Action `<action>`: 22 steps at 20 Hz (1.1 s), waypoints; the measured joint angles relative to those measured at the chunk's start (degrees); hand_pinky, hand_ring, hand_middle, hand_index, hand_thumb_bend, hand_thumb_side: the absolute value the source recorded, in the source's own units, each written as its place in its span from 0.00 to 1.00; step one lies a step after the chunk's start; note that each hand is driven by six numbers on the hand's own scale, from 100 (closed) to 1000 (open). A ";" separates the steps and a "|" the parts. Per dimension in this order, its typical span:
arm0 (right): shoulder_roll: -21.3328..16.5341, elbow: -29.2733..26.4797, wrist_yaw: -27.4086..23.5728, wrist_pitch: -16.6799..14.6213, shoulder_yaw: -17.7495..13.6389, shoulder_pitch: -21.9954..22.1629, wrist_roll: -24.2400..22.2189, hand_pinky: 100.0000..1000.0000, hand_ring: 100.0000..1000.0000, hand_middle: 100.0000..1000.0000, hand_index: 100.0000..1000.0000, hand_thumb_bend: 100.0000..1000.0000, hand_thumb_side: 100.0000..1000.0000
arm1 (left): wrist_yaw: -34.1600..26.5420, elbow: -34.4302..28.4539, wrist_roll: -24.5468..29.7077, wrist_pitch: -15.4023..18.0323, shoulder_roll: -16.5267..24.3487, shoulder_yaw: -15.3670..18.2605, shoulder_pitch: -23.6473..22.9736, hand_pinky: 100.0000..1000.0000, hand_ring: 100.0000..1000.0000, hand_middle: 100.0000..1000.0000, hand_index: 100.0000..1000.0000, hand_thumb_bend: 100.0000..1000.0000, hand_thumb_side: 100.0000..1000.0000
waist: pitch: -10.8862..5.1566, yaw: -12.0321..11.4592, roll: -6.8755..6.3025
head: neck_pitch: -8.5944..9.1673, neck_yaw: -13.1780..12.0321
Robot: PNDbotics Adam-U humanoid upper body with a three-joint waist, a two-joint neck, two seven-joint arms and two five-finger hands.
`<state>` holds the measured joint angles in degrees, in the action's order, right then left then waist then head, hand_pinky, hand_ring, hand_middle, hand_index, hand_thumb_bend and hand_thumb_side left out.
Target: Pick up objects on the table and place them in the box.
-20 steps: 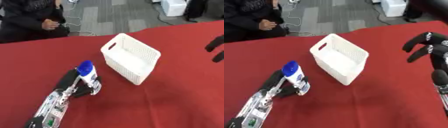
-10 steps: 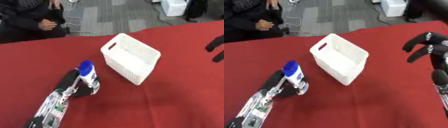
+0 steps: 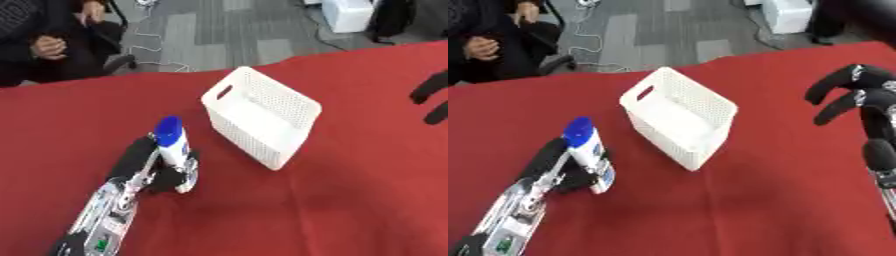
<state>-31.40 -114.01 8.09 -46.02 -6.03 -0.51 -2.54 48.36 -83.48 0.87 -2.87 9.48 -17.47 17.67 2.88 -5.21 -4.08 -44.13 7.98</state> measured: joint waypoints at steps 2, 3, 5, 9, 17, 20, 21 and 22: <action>0.00 0.00 -0.01 0.00 0.00 0.00 0.00 0.33 0.47 0.53 0.43 0.36 1.00 | -1.04 -0.01 -1.33 -0.20 0.00 0.13 0.00 0.00 0.00 0.15 0.47 0.00 0.62 | 0.00 0.00 0.00 | 0.00 0.00; 0.00 0.00 -0.01 0.00 0.00 0.00 0.00 0.33 0.47 0.53 0.43 0.36 1.00 | -1.57 -0.01 -2.00 -0.28 0.00 0.14 0.00 0.00 0.00 0.09 0.44 0.00 0.61 | 0.00 0.00 0.00 | 0.00 0.00; 0.00 0.00 -0.01 0.00 0.00 0.00 0.00 0.33 0.47 0.53 0.43 0.37 1.00 | -2.73 -0.03 -3.45 -0.41 -0.01 0.15 0.01 0.00 0.00 0.00 0.37 0.00 0.60 | 0.00 0.00 0.00 | 0.00 0.00; 0.00 0.00 -0.01 0.00 0.00 0.00 0.00 0.33 0.47 0.53 0.43 0.37 1.00 | -4.70 -0.38 -6.40 -0.04 -0.01 0.16 0.02 0.00 0.00 0.00 0.25 0.00 0.58 | 0.00 0.00 0.00 | 0.00 0.00; 0.00 0.00 -0.01 0.00 0.00 0.00 0.00 0.33 0.47 0.53 0.43 0.37 1.00 | -7.32 -1.33 -11.26 2.57 -0.01 0.17 0.03 0.00 0.00 0.00 0.12 0.00 0.55 | 0.00 0.00 0.00 | 0.00 0.00; 0.00 0.00 -0.01 0.00 0.00 0.00 0.00 0.33 0.47 0.53 0.43 0.36 1.00 | -8.12 -2.08 -12.50 3.19 -0.01 0.36 0.06 0.00 0.00 0.00 0.11 0.00 0.55 | 0.00 -0.01 0.00 | 0.00 0.00; 0.00 0.00 -0.01 0.00 0.00 0.00 0.00 0.33 0.47 0.53 0.43 0.37 1.00 | -8.36 -2.40 -12.80 3.26 -0.01 0.50 0.20 0.00 0.00 0.00 0.11 0.00 0.55 | 0.00 -0.01 0.00 | 0.00 0.00; 0.00 0.00 -0.01 0.01 -0.01 0.00 0.01 0.33 0.47 0.53 0.43 0.36 1.00 | -8.63 -2.96 -13.05 3.31 0.00 0.58 0.48 0.00 0.00 0.00 0.11 0.00 0.55 | 0.00 -0.02 0.00 | 0.00 0.00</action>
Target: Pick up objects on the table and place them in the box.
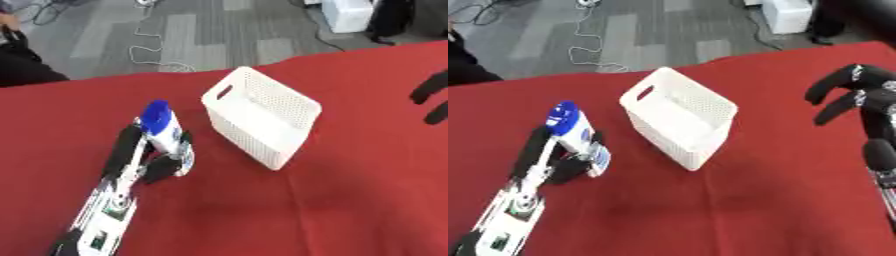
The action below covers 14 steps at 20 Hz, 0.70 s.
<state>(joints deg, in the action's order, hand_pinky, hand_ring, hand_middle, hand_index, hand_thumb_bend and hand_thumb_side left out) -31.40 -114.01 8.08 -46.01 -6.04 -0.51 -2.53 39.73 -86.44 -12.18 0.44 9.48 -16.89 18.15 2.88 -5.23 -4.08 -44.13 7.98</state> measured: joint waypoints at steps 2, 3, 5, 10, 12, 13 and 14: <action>0.00 0.00 0.00 0.01 0.00 0.00 0.01 0.33 0.47 0.53 0.43 0.36 1.00 | -0.48 -1.35 -0.35 -0.11 0.02 0.30 0.44 0.00 0.00 0.00 0.11 0.00 0.55 | -0.01 -0.01 0.00 | 0.00 0.01; 0.00 0.00 0.00 0.01 0.00 0.00 0.01 0.33 0.47 0.53 0.43 0.36 1.00 | -0.78 -2.10 -0.44 -0.21 0.04 0.44 0.61 0.00 0.00 0.00 0.10 0.00 0.55 | -0.01 -0.02 0.00 | 0.00 0.01; 0.00 0.00 0.00 0.01 -0.01 0.00 0.01 0.33 0.47 0.53 0.43 0.36 1.00 | -1.07 -3.62 -0.37 -0.50 0.21 0.69 1.09 0.00 0.00 0.00 0.10 0.00 0.55 | -0.04 -0.03 0.00 | 0.00 0.01; 0.00 0.00 0.00 0.05 -0.02 0.02 0.02 0.33 0.47 0.53 0.43 0.36 1.00 | -1.08 -7.16 1.15 -1.86 1.54 1.19 2.89 0.00 0.00 0.00 0.09 0.00 0.55 | -0.33 -0.06 -0.04 | 0.00 0.04; 0.00 0.00 0.00 0.11 -0.02 0.03 -0.03 0.33 0.47 0.53 0.43 0.36 1.00 | -1.07 -7.99 2.04 -2.33 2.04 1.32 3.95 0.00 0.00 0.00 0.09 0.00 0.55 | -0.34 -0.07 -0.09 | 0.00 0.07; 0.00 0.00 0.00 0.11 -0.02 0.03 -0.03 0.33 0.47 0.53 0.43 0.36 1.00 | -1.06 -8.27 2.50 -2.50 2.24 1.33 4.49 0.00 0.00 0.00 0.09 0.00 0.55 | -0.36 -0.07 -0.13 | 0.00 0.08; 0.00 0.00 0.00 0.12 -0.02 0.03 -0.03 0.33 0.47 0.53 0.43 0.36 1.00 | -1.06 -8.45 2.98 -2.59 2.44 1.32 5.09 0.00 0.00 0.00 0.09 0.00 0.55 | -0.37 -0.07 -0.17 | 0.00 0.08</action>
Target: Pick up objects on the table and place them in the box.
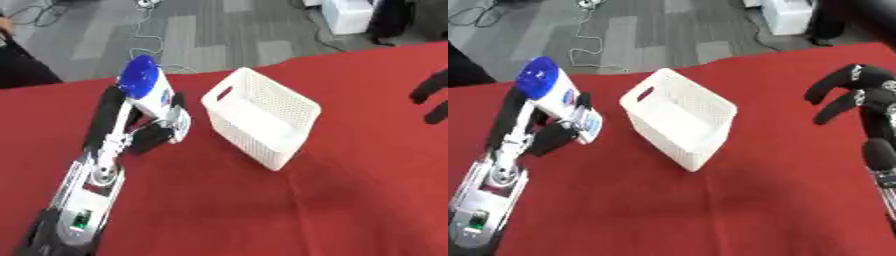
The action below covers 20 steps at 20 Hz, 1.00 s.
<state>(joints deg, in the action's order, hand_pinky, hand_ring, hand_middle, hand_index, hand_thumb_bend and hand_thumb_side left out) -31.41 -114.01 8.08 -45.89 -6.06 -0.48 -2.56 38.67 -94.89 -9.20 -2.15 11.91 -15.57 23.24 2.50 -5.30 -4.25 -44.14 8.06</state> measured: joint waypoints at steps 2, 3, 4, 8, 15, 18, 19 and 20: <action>0.00 0.00 -0.01 0.01 0.00 0.00 -0.01 0.33 0.47 0.53 0.43 0.36 1.00 | 0.02 -0.22 0.90 -0.01 0.30 -0.03 1.32 0.00 0.00 0.00 0.09 0.00 0.55 | -0.02 0.06 -0.03 | 0.00 0.00; 0.00 0.00 -0.02 0.02 0.00 0.00 -0.02 0.33 0.47 0.53 0.43 0.36 1.00 | 0.04 -0.22 1.31 0.04 0.46 -0.04 2.04 0.00 0.00 0.00 0.08 0.00 0.55 | -0.03 0.11 -0.04 | 0.00 0.00; 0.00 0.00 -0.03 0.03 0.01 0.00 -0.03 0.33 0.47 0.53 0.43 0.36 1.00 | 0.05 -0.20 1.71 0.14 0.62 -0.07 2.63 0.00 0.00 0.00 0.08 0.00 0.55 | -0.04 0.18 -0.05 | 0.00 0.00; 0.00 0.00 -0.20 0.05 0.03 -0.01 -0.11 0.33 0.47 0.53 0.43 0.36 1.00 | 0.06 1.01 2.96 0.95 0.63 -0.74 5.02 0.00 0.00 0.00 0.08 0.00 0.55 | -0.08 0.44 -0.12 | 0.00 0.00; -0.07 0.00 -0.90 0.06 0.43 -0.58 -0.82 0.33 0.47 0.53 0.43 0.37 1.00 | -1.09 5.62 2.53 4.17 0.35 -1.81 9.64 0.00 0.00 0.00 0.08 0.00 0.56 | -0.08 1.06 -0.20 | 0.00 -0.01; -0.46 0.00 -1.25 0.08 0.76 -0.94 -1.36 0.33 0.47 0.53 0.42 0.36 1.00 | -1.45 8.45 1.27 6.11 -0.38 -1.97 11.46 0.00 0.00 0.00 0.07 0.00 0.56 | -0.08 1.53 -0.26 | -0.01 -0.01; -0.48 0.00 -1.42 0.06 0.78 -1.13 -1.53 0.33 0.47 0.53 0.43 0.36 1.00 | -1.46 9.51 0.72 6.75 -0.62 -2.05 12.09 0.00 0.00 0.00 0.07 0.00 0.56 | -0.08 1.68 -0.28 | -0.02 -0.03; -0.49 0.00 -1.57 0.06 0.80 -1.16 -1.67 0.33 0.47 0.53 0.43 0.36 1.00 | -1.46 10.62 0.20 7.39 -0.99 -2.10 12.77 0.00 0.00 0.00 0.07 0.00 0.56 | -0.08 1.80 -0.30 | -0.07 -0.08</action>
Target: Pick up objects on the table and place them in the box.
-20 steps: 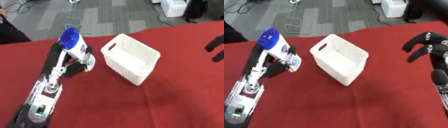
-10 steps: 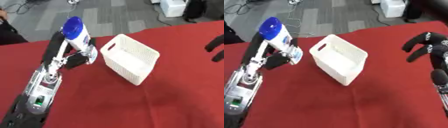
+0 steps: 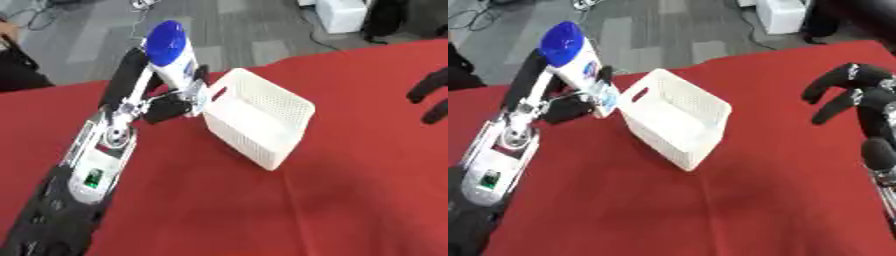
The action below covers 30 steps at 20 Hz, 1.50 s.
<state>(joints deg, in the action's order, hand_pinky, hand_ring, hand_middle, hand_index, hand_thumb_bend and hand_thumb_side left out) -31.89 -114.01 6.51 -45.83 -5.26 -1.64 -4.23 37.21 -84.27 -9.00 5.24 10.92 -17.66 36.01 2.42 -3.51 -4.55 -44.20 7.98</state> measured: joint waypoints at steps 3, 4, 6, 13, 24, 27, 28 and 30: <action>0.00 0.00 -0.50 0.03 0.10 -0.49 -0.39 0.33 0.47 0.53 0.43 0.36 1.00 | 0.16 3.51 -1.79 1.87 -1.40 -0.03 1.63 0.00 0.00 0.00 0.07 0.00 0.56 | 0.00 0.41 -0.05 | -0.08 -0.65; 0.00 0.00 -0.67 0.07 0.11 -0.66 -0.52 0.33 0.47 0.53 0.43 0.36 1.00 | 0.45 4.67 -2.40 2.50 -1.89 -0.03 2.09 0.00 0.00 0.00 0.07 0.00 0.56 | 0.02 0.60 -0.05 | -0.09 -0.98; 0.00 0.00 -1.10 0.17 0.13 -0.93 -0.69 0.33 0.47 0.53 0.43 0.36 1.00 | 1.18 6.92 -3.55 3.72 -2.96 -0.04 3.21 0.00 0.00 0.00 0.07 0.00 0.56 | 0.02 0.90 -0.05 | -0.10 -1.47; 0.00 0.00 -2.27 0.52 0.12 -1.73 -1.28 0.33 0.47 0.53 0.43 0.35 1.00 | 4.31 13.37 -6.36 6.64 -5.63 0.08 5.45 0.00 0.00 0.00 0.06 0.00 0.56 | 0.02 1.73 -0.05 | -0.11 -3.04; 0.02 0.00 -5.41 1.29 0.14 -4.48 -2.23 0.33 0.47 0.53 0.46 0.34 1.00 | 9.34 19.94 -8.02 9.35 -8.09 0.70 9.15 0.00 0.00 0.00 0.06 0.00 0.55 | 0.22 4.40 -0.04 | 0.99 -6.10; 0.02 0.00 -6.53 1.67 0.25 -5.44 -2.64 0.33 0.47 0.53 0.46 0.34 1.00 | 11.24 22.24 -8.73 9.86 -8.34 1.60 9.97 0.00 0.00 0.00 0.06 0.00 0.56 | 0.35 5.19 -0.07 | 1.75 -7.01; 0.02 0.00 -6.91 1.77 0.26 -5.64 -2.76 0.33 0.47 0.53 0.46 0.33 1.00 | 11.83 23.02 -9.05 9.96 -8.52 1.97 10.35 0.00 0.00 0.00 0.06 0.00 0.57 | 0.36 5.33 -0.09 | 1.87 -7.35; 0.02 0.00 -7.60 1.97 0.25 -5.99 -2.97 0.34 0.47 0.53 0.47 0.33 1.00 | 12.94 24.30 -9.53 9.93 -8.56 2.58 10.84 0.00 0.00 0.00 0.11 0.00 0.58 | 0.37 5.62 -0.20 | 2.25 -7.95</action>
<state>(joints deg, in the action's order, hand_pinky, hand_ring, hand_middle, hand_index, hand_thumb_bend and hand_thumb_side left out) -31.87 -114.02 -1.08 -43.86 -5.01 -7.64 -7.20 50.15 -59.97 -18.53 15.17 2.36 -15.08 46.86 2.79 2.12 -4.75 -41.96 0.03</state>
